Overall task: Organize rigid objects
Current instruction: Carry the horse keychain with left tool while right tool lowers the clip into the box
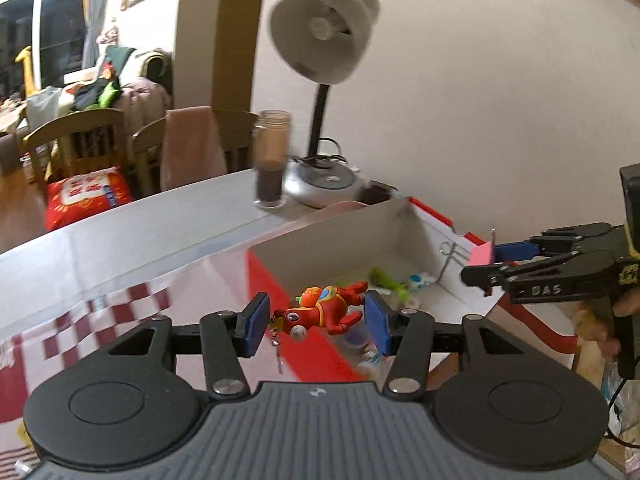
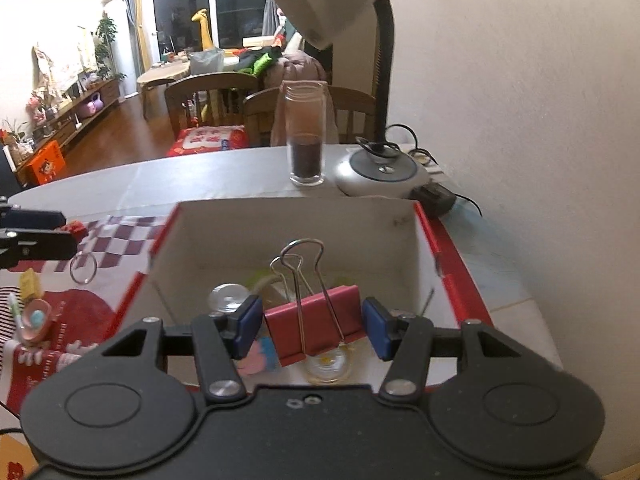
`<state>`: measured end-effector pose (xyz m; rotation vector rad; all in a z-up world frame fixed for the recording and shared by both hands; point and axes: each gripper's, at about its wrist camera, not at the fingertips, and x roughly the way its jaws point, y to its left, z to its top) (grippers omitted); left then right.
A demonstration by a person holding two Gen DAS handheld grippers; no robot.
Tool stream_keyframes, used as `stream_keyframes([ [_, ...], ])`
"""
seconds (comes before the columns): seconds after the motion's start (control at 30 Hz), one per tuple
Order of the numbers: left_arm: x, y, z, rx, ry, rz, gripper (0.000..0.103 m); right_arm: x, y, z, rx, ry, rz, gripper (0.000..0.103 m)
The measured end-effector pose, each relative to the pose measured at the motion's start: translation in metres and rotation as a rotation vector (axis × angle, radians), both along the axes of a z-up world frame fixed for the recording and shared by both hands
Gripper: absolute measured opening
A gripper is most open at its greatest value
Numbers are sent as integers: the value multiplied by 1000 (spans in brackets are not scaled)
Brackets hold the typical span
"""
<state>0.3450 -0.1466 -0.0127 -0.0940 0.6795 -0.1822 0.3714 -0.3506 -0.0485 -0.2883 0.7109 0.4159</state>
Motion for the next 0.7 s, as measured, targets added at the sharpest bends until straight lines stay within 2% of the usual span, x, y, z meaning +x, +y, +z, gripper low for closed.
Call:
stream_keyframes([
  [0.3, 64, -39, -8, 51, 19, -37, 50, 22, -12, -14, -12, 22, 5, 54],
  [0.7, 140, -57, -62, 152, 148, 4, 50, 51, -5, -43, -93, 105, 54, 54],
])
